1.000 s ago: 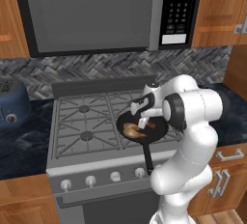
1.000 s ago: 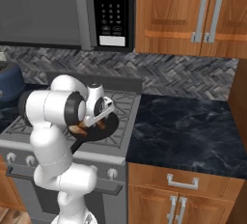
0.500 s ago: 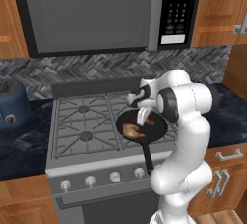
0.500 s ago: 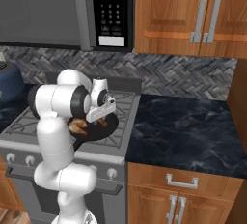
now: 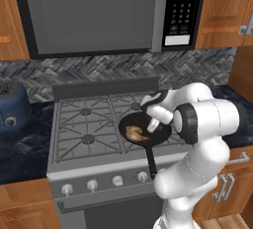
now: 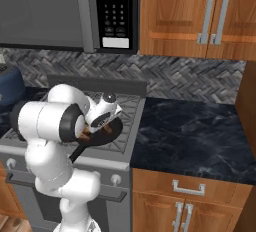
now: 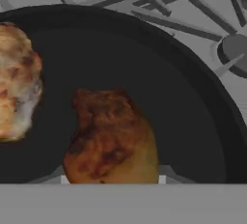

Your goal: Take the chicken drumsticks from the pan and place one on each plate on the dining counter.

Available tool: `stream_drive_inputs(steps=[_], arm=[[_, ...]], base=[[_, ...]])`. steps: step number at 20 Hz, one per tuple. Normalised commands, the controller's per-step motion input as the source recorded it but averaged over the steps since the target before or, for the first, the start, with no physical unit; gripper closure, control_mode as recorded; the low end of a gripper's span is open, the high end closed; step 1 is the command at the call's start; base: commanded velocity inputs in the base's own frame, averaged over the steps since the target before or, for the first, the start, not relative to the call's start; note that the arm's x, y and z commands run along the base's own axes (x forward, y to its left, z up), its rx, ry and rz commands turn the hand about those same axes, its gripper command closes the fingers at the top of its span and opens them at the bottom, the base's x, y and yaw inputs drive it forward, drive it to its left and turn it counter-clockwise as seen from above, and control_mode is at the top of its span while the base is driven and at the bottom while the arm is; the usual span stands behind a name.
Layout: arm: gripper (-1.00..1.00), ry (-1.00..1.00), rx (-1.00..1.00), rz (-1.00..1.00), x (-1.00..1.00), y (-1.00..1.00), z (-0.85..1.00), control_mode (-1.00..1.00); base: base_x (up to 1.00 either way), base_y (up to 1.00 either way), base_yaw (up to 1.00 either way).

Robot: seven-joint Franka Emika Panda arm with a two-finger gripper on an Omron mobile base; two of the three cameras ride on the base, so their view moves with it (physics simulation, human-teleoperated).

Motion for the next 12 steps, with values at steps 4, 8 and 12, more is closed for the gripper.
stream_drive_inputs(steps=[4, 8, 12], arm=[[1.0, -0.1, 0.37, 0.07, -0.5, -0.45, 0.97, -1.0], [1.0, 0.02, 0.34, 0.14, -0.4, -0.6, 1.0, -1.0], [1.0, 0.2, 0.25, 0.2, -0.26, -0.46, 1.0, -1.0]], base=[[0.0, 0.0, 0.0], [0.0, 0.0, 0.0], [0.0, 0.0, 0.0]])
